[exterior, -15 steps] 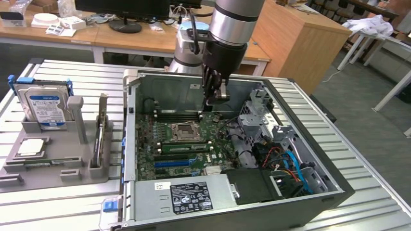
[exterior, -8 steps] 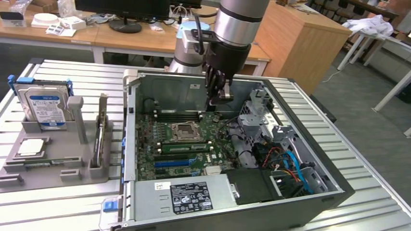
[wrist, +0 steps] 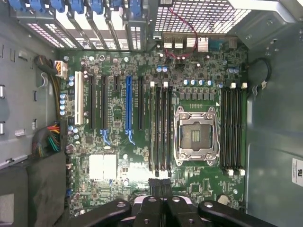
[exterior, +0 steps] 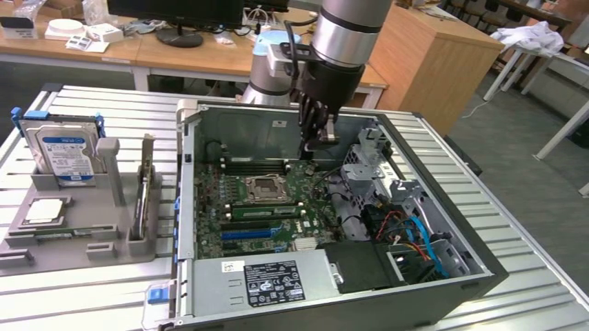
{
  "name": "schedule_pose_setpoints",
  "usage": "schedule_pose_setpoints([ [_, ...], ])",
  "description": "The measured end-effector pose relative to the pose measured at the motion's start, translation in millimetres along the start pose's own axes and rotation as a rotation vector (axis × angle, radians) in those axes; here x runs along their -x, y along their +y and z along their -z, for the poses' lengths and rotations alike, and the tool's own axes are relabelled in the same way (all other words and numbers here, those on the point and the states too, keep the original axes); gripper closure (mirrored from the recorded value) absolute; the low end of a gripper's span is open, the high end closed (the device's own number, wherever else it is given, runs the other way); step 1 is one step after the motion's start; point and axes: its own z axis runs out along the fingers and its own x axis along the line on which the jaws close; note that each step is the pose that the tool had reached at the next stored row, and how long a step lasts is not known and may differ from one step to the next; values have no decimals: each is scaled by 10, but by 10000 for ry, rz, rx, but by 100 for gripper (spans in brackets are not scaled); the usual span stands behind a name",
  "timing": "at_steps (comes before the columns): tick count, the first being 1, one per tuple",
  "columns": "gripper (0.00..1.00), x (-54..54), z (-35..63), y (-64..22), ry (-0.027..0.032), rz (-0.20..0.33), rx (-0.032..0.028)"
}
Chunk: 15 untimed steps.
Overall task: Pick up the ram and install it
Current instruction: 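Press down the ram until it locks into place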
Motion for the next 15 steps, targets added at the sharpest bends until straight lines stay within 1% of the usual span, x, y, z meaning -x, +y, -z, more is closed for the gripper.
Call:
schedule_pose_setpoints([
  [7,89,0,-1,-95,-1,0,20],
  [15,89,1,-1,-136,-1,-5,22],
])
